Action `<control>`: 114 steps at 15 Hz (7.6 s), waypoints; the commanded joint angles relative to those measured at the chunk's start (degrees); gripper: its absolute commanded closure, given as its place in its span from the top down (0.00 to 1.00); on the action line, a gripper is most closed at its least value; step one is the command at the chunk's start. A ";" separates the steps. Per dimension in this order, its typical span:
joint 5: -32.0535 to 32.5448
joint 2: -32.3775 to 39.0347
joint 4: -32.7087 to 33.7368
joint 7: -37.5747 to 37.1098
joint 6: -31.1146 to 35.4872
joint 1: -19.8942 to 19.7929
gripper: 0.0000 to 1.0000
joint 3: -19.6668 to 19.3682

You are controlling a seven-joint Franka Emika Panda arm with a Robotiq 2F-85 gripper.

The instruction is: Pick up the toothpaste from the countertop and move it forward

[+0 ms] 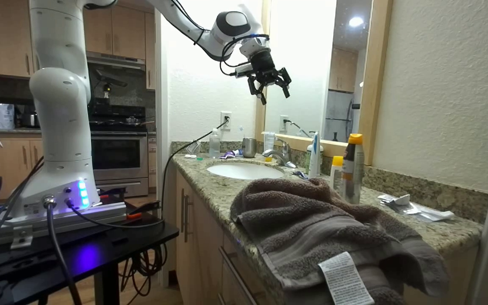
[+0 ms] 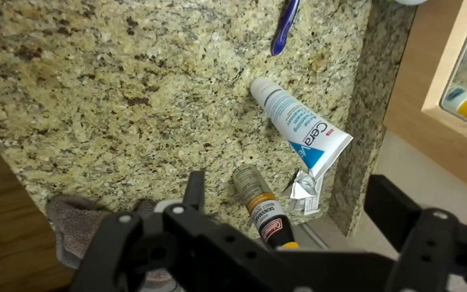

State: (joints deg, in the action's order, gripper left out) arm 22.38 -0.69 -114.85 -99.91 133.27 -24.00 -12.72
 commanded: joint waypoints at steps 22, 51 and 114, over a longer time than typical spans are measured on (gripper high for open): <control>-15.19 17.80 18.85 -26.82 -7.23 2.55 1.00 -9.73; -21.87 40.71 39.94 -26.69 -14.31 -2.73 0.38 -10.72; -6.00 -13.42 -20.89 4.15 -12.07 -2.83 0.04 -6.91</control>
State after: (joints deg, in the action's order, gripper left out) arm 13.70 -14.62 -134.50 -92.36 119.78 -24.98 -21.21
